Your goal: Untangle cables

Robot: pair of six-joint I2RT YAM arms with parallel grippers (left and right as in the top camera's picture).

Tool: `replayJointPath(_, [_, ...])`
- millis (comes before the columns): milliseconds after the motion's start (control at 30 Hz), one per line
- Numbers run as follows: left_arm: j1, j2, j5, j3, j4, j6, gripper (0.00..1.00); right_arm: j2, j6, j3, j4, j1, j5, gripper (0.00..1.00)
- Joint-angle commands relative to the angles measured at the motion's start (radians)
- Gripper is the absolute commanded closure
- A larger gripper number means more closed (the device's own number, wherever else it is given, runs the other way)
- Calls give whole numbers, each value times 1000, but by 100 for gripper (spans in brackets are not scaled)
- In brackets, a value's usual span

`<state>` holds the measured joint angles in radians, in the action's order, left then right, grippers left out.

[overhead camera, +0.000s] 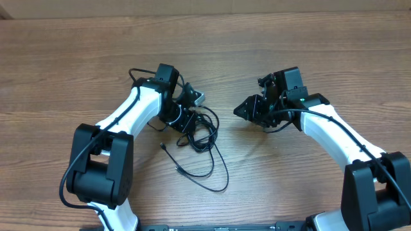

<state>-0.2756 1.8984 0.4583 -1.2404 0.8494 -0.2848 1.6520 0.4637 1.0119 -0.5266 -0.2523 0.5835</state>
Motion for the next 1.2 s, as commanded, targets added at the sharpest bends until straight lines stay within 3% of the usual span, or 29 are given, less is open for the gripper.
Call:
replayJointPath(0, [-12,-26,-179,0,24,158,96,13,8,16,26,-23,-7,58])
replayJointPath(267, [-49,-26,-174,0,41,27,96,132,34,16,181,-68,-6,59])
replayJointPath(533, [-61,-26,-238,0,38,30,96,214,39,16,299,-137,-16,59])
replayJointPath(667, [-61,-26,-237,0,37,36,96,228,133,16,304,-175,-122,66])
replayJointPath(900, [-61,-26,-237,0,35,41,96,300,199,16,394,-238,-159,67])
replayJointPath(1067, [-59,-26,-236,0,24,85,96,312,198,17,406,-241,-179,95])
replayJointPath(1167, [-56,-28,-237,0,11,118,96,267,190,17,399,-201,-137,96])
